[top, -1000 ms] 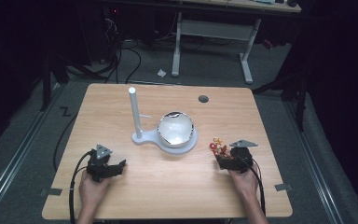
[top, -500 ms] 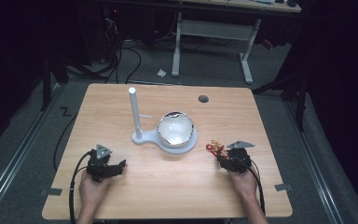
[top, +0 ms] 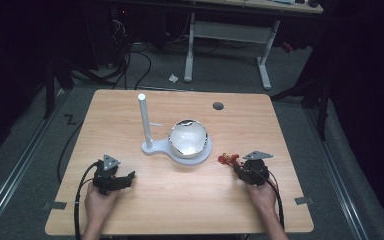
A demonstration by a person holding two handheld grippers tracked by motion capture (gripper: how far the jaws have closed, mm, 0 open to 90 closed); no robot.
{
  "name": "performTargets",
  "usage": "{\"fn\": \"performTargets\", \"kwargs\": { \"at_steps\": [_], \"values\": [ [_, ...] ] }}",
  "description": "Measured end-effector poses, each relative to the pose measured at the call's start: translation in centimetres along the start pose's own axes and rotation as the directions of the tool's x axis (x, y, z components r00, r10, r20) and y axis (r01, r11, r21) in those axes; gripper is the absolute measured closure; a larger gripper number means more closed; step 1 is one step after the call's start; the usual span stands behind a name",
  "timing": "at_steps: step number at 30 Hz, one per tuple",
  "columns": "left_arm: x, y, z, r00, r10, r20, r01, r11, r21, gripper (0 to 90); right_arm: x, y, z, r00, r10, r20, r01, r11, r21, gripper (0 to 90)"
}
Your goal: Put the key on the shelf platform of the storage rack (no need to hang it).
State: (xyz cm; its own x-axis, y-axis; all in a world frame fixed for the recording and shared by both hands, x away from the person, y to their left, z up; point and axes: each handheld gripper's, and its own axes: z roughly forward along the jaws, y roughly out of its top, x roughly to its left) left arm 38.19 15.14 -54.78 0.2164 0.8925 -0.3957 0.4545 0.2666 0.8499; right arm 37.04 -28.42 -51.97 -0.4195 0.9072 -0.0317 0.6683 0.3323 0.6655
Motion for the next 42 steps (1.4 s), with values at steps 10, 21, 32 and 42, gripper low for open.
{"fn": "performTargets", "kwargs": {
  "at_steps": [10,21,32,42],
  "values": [
    [0.0,0.0,0.0,1.0000,-0.001,0.000,0.001,1.0000,-0.001,22.6,-0.3,0.1,-1.6,1.0000,-0.006,0.002,0.006,0.999,-0.049,69.9],
    [0.0,0.0,0.0,1.0000,0.000,0.000,0.000,1.0000,0.000,22.6,0.1,1.2,-4.3,0.9988,-0.048,0.001,0.048,0.995,-0.090,69.8],
    [0.0,0.0,0.0,1.0000,0.000,0.000,0.000,1.0000,0.000,22.6,0.5,1.8,-5.4,0.9983,-0.046,-0.036,0.042,0.993,-0.113,69.8],
    [0.0,0.0,0.0,1.0000,0.000,0.000,0.000,1.0000,0.000,22.6,1.1,3.1,-6.8,0.9951,-0.049,-0.086,0.035,0.988,-0.149,69.8]
  ]
}}
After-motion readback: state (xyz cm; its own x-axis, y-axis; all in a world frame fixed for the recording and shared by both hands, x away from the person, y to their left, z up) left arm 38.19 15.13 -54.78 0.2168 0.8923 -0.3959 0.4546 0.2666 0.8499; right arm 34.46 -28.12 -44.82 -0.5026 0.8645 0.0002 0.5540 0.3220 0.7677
